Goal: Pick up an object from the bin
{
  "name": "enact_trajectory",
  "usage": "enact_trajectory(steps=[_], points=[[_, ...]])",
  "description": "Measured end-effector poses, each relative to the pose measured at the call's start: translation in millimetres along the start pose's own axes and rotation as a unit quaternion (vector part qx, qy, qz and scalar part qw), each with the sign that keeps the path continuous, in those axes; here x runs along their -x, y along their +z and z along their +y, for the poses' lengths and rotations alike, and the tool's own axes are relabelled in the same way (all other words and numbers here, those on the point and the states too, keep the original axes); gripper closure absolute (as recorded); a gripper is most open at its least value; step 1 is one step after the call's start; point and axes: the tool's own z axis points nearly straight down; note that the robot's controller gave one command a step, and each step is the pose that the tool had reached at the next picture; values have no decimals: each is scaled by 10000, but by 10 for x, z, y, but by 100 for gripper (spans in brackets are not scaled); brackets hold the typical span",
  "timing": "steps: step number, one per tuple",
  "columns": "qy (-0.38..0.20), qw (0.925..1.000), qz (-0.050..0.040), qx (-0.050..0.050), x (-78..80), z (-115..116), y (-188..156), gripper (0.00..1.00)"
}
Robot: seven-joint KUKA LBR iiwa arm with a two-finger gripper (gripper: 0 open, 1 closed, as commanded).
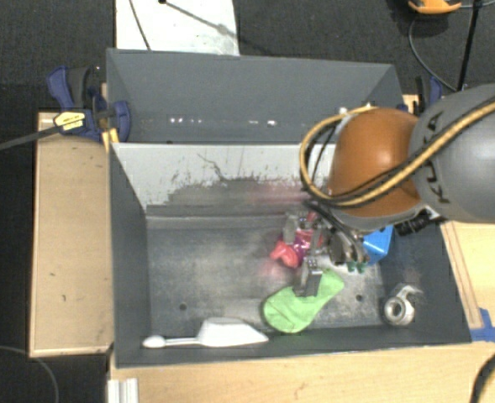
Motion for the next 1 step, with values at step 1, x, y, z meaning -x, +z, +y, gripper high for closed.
enact_trajectory(steps=[1], points=[[8,10000,-42,1,17,-2,-46,0]])
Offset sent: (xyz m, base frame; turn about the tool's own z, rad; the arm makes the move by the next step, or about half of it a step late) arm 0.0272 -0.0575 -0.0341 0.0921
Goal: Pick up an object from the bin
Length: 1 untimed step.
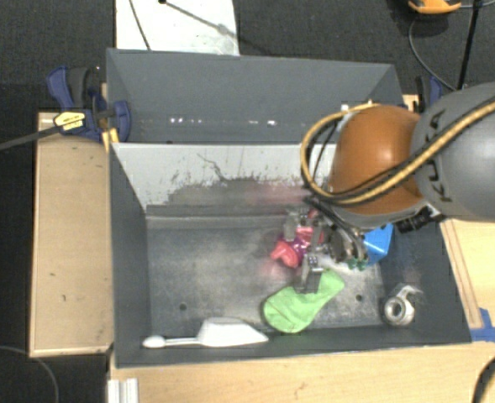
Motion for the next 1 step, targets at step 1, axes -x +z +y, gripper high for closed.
enact_trajectory(steps=[1], points=[[405,9992,-21,0,228,-492,323,0]])
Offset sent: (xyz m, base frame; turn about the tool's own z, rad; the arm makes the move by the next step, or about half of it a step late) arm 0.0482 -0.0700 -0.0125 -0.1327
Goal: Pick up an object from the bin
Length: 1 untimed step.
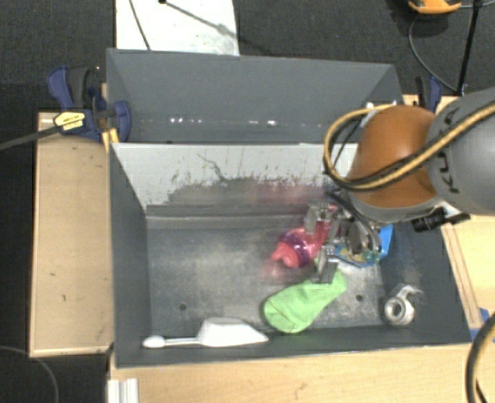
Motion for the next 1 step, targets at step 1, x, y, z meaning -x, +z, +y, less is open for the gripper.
enact_trajectory(steps=[1], points=[[-861,9963,26,-4,188,-161,-93,0]])
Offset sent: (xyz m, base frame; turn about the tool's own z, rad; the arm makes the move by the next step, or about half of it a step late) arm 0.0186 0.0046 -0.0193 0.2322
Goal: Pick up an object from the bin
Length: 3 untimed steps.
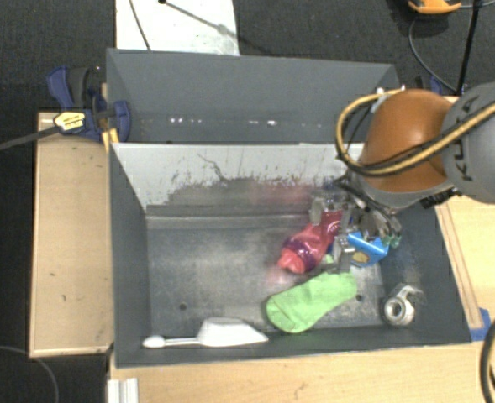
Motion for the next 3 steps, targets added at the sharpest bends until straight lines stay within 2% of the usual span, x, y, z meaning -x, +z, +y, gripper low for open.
enact_trajectory(steps=[1,2,3], points=[[1111,9938,-6,-1,33,106,125,0],[1703,9854,-21,11,134,95,371,0],[1275,9918,-51,-13,202,181,559,100]])
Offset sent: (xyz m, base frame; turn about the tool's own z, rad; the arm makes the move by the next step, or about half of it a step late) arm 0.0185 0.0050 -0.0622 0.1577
